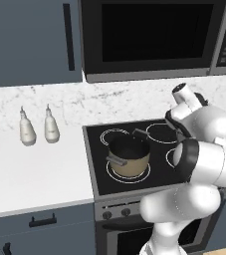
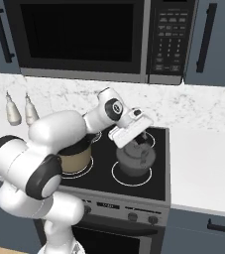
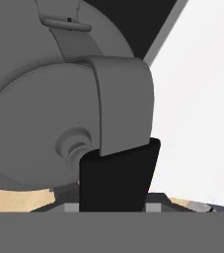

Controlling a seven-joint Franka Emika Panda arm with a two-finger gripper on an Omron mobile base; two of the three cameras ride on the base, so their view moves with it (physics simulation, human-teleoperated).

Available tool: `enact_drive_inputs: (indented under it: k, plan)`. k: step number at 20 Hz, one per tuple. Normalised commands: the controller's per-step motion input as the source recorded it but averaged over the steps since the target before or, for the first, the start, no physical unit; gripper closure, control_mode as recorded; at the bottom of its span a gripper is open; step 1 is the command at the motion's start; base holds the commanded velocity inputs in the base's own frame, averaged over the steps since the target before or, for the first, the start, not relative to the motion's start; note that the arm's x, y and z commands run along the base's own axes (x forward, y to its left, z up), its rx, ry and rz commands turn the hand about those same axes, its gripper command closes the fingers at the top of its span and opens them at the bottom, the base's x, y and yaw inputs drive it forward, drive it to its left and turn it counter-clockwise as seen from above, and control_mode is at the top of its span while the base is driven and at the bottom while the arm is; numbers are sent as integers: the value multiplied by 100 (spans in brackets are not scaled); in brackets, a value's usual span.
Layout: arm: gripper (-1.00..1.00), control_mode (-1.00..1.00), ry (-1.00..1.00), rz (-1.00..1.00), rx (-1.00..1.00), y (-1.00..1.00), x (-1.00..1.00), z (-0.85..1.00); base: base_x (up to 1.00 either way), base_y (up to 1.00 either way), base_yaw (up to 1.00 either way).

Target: Pick the kettle from the counter and place it on a stove burner. Then turn the burner on.

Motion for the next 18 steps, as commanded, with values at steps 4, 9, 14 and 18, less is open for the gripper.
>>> enact_drive_inputs:
  k: [4,9,14,18]
  plan:
    - [100,-100,0,0,0,1,9,-26,0,0,0]
    - [100,-100,-1,0,-8,3,2,-40,0,0,0]
    - [100,-100,0,0,-5,7,4,-43,0,0,0]
    - [100,-100,0,0,-3,4,14,-21,0,0,0]
